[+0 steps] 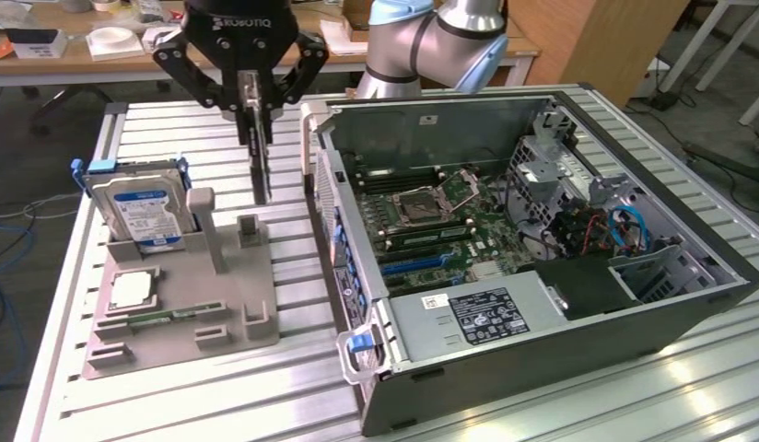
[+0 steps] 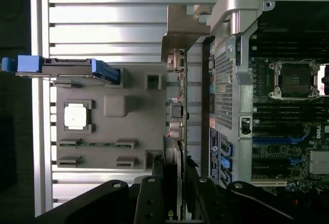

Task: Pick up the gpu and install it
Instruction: 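Pick up the gpu and move the gpu toward the slot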

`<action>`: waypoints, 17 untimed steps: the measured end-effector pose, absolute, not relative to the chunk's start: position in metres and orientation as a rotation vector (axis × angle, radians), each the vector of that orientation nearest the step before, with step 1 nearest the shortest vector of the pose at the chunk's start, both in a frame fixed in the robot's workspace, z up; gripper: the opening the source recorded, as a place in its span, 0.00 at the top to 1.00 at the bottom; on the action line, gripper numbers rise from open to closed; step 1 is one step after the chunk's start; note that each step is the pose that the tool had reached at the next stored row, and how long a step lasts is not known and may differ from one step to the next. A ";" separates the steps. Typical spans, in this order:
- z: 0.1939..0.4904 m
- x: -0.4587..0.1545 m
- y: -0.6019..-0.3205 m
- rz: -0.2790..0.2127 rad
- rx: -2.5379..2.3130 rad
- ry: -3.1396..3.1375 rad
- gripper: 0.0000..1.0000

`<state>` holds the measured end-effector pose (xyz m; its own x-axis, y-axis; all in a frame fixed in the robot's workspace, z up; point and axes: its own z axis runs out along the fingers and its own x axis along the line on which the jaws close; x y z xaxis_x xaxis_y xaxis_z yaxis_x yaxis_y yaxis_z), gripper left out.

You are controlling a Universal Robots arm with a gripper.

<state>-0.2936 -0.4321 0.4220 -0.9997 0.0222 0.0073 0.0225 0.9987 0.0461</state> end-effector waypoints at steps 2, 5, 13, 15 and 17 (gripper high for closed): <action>0.422 -0.289 -0.432 -0.072 -0.035 -3.134 0.73; 0.422 -0.283 -0.432 -0.072 -0.035 -3.134 0.73; 0.422 -0.269 -0.432 -0.072 -0.035 -3.134 0.73; 0.422 -0.266 -0.432 -0.072 -0.035 -3.134 0.73; 0.422 -0.263 -0.432 -0.072 -0.035 -3.134 0.73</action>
<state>-0.2631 -0.4322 0.4220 -0.9997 0.0221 0.0073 0.0224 0.9987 0.0461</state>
